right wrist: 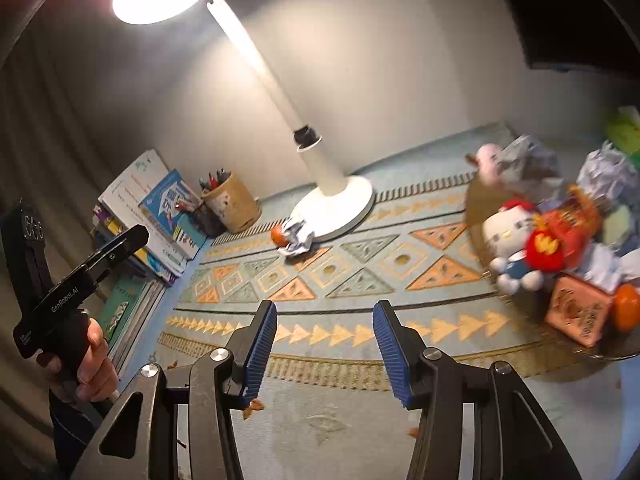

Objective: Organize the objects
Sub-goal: 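Move both open tools back toward the lamp base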

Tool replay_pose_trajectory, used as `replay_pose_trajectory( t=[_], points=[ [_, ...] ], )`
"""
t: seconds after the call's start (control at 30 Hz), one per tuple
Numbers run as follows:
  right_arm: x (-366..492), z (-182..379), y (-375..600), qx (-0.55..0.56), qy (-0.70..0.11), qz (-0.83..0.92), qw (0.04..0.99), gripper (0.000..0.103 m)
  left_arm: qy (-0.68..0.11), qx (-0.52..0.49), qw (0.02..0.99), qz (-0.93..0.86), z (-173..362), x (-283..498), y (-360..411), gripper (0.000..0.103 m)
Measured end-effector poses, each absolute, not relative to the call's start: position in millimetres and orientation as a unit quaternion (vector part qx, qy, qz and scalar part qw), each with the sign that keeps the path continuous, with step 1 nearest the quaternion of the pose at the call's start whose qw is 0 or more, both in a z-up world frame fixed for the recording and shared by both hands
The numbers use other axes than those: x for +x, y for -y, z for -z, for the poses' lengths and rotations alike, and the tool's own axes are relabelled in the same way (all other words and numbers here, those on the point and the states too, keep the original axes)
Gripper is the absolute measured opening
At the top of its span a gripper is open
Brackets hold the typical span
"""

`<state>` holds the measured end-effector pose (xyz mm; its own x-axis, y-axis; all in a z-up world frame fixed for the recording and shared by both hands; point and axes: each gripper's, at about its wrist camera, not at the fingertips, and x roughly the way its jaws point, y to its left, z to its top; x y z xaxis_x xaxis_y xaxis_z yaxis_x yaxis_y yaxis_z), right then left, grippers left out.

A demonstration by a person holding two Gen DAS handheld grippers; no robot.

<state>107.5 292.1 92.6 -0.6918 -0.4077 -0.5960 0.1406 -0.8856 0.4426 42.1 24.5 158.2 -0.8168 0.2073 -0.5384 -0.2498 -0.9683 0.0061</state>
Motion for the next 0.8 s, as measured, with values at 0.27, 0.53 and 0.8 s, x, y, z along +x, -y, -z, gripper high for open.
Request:
replay_pose_trajectory(
  t=[0.27, 0.53, 0.8],
  points=[
    [66, -18, -226, 0.424, 0.122, 0.891, 0.104, 0.049, -0.044, -0.346, 0.051, -0.936, -57, 16, -2, 0.092],
    [65, -6, -211, 0.409, 0.049, 0.909, 0.056, 0.060, -0.015, -0.376, 0.037, -0.926, -26, 0, 8, 0.092],
    [67, -6, -193, 0.401, -0.007, 0.915, 0.044, 0.064, -0.022, -0.374, 0.043, -0.926, -25, 1, 6, 0.092]
  ],
)
